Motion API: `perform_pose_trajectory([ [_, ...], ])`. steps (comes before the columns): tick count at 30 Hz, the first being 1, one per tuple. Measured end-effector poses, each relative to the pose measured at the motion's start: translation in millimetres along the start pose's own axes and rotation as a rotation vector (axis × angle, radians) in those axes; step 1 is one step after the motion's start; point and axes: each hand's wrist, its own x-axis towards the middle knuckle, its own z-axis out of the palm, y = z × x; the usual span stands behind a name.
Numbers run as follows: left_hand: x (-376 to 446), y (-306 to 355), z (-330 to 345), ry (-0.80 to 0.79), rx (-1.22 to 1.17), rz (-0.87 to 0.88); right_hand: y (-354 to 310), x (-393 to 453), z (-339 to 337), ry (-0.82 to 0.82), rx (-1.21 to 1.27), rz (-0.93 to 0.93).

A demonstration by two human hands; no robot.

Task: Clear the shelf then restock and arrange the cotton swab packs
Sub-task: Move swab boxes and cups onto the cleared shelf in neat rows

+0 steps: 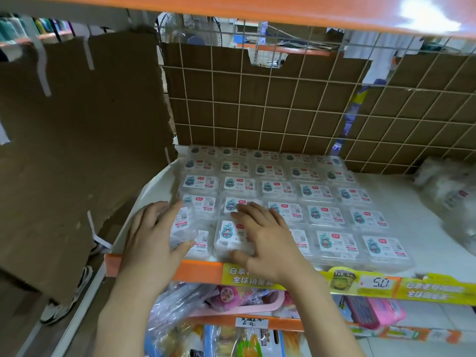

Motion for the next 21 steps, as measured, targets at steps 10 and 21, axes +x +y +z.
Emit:
perform_pose_trajectory([
  [10, 3.2, 5.5, 11.7, -0.148, 0.045, 0.086, 11.5, -6.5, -19.9, 0.040, -0.006, 0.102],
  [21, 11.1, 17.2, 32.3, -0.183, 0.163, 0.001, 32.2, -2.1, -7.0, 0.206, -0.125, 0.347],
])
